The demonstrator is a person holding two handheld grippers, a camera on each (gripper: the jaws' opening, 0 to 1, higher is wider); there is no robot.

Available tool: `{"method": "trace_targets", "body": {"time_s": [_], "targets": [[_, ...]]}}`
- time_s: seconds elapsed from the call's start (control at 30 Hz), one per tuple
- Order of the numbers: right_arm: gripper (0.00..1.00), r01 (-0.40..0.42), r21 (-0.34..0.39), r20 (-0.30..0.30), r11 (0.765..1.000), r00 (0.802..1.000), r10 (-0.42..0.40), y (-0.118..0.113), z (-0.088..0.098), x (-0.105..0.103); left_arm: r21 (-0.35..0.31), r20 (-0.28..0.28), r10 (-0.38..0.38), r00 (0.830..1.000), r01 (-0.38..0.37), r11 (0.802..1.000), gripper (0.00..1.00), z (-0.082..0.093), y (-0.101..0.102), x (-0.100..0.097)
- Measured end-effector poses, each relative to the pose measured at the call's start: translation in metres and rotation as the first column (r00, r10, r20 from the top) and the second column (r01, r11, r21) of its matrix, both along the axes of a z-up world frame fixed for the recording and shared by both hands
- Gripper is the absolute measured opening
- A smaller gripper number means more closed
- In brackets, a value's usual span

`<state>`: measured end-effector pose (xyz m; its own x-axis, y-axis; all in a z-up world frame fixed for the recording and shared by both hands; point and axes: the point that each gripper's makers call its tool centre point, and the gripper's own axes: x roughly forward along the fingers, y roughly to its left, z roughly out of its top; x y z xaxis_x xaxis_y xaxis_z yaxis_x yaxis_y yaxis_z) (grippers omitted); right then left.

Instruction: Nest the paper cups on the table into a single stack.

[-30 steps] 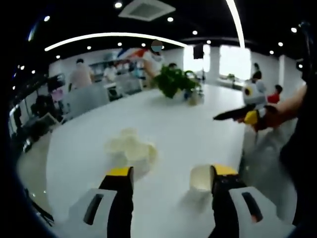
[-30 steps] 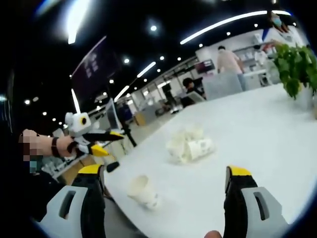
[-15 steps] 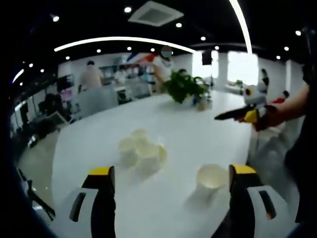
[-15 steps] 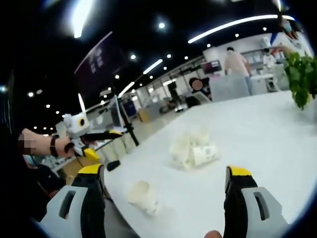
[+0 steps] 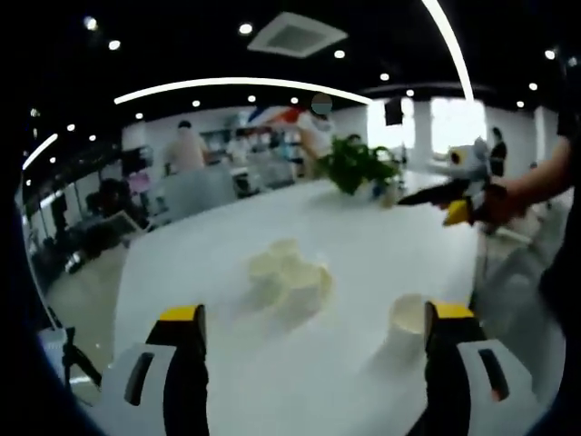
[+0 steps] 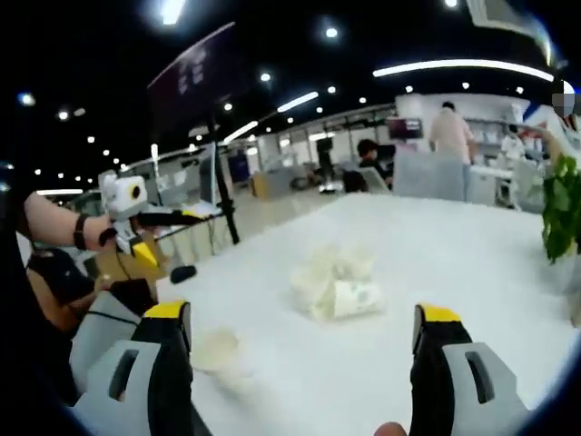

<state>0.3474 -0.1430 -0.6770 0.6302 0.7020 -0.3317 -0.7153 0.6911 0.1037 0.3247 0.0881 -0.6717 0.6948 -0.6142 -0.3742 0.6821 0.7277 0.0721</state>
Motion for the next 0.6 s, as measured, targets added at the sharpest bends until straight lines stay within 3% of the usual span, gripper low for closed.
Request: {"method": "trace_targets", "body": {"time_s": [0.17,0.4,0.6], "targets": [[0.99,-0.029,-0.138,0.035,0.99,0.999,0.034,-0.002,-0.009,0.023,0.0,-0.009,0.018,1.0,-0.018,1.0,0.99,-0.009,0.004,-0.001],[0.93,-0.1,-0.16,0.029,0.982,0.994,0.106,0.019,-0.018,0.057,0.024,-0.022,0.006,1.0,-0.005,1.0,0.99,-0.016,0.003,-0.003],[0.9,-0.183,-0.18,0.041,0.967,0.98,0.193,0.047,-0.025,0.075,0.011,0.003,0.02,1.0,-0.02,1.0,0.99,-0.013,0.006,0.005]]}}
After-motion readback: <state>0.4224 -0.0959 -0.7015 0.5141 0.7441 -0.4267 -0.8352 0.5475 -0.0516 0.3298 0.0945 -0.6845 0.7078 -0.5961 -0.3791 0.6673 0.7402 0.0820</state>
